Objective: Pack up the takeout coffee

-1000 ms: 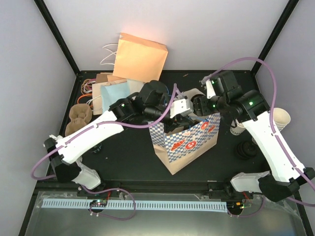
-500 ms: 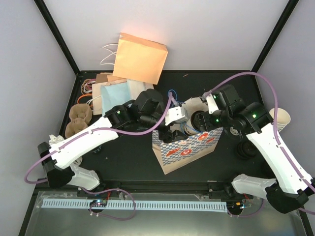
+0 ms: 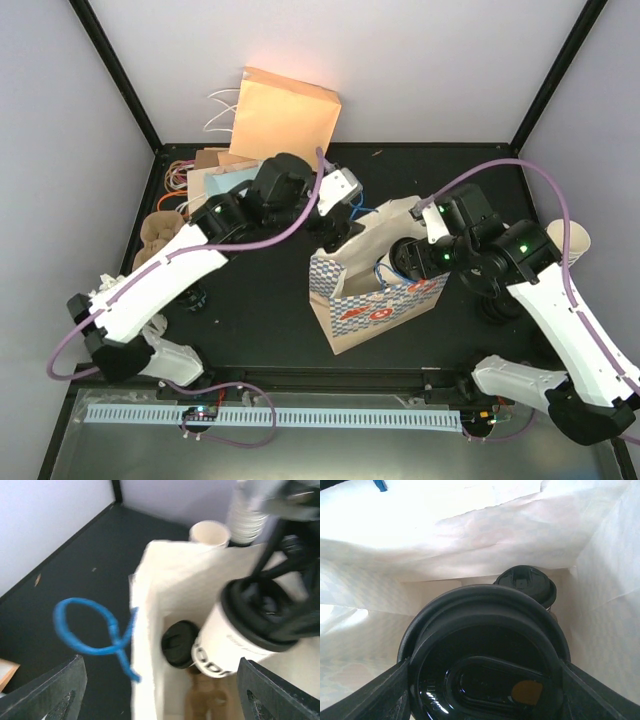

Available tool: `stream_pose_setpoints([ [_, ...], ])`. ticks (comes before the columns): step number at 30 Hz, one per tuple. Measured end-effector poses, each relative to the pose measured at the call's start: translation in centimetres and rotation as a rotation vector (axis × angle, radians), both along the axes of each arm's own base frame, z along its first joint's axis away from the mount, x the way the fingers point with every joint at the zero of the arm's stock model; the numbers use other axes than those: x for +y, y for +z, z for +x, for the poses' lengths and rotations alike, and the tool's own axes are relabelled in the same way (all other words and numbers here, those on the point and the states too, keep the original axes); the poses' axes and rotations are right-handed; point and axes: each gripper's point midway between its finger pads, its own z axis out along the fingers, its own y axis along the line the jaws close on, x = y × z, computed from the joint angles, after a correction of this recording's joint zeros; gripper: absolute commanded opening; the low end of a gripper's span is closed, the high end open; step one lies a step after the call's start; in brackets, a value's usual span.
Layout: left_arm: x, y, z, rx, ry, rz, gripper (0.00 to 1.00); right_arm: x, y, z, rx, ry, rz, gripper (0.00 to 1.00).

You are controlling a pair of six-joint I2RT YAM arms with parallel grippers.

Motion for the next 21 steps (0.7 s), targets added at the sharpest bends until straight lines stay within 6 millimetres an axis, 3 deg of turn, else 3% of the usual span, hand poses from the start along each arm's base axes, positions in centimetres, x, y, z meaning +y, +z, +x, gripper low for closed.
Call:
stream_pose_setpoints([
  [3, 0.4, -1.6, 2.4, 0.039, 0.089, 0.08, 0.85, -0.1, -0.1, -0.2, 0.001, 0.003, 0.003, 0.69],
  [7, 0.6, -5.8, 3.8, 0.127, 0.153, 0.226, 0.79, 0.0, -0.2, -0.4, 0.006, 0.006, 0.005, 0.69],
  [12, 0.6, -9.4, 4.3, 0.218, 0.163, 0.343, 0.47, 0.1, -0.3, -0.5, 0.01, 0.012, 0.012, 0.69],
  [18, -0.1, -10.6, 4.9, 0.25, 0.134, 0.413, 0.04, 0.3, -0.7, -0.8, 0.024, 0.024, 0.014, 0.68],
  [21, -0.3, -10.9, 5.4, 0.247, 0.127, 0.443, 0.02, 0.5, -0.7, -1.1, 0.028, 0.035, 0.02, 0.67],
])
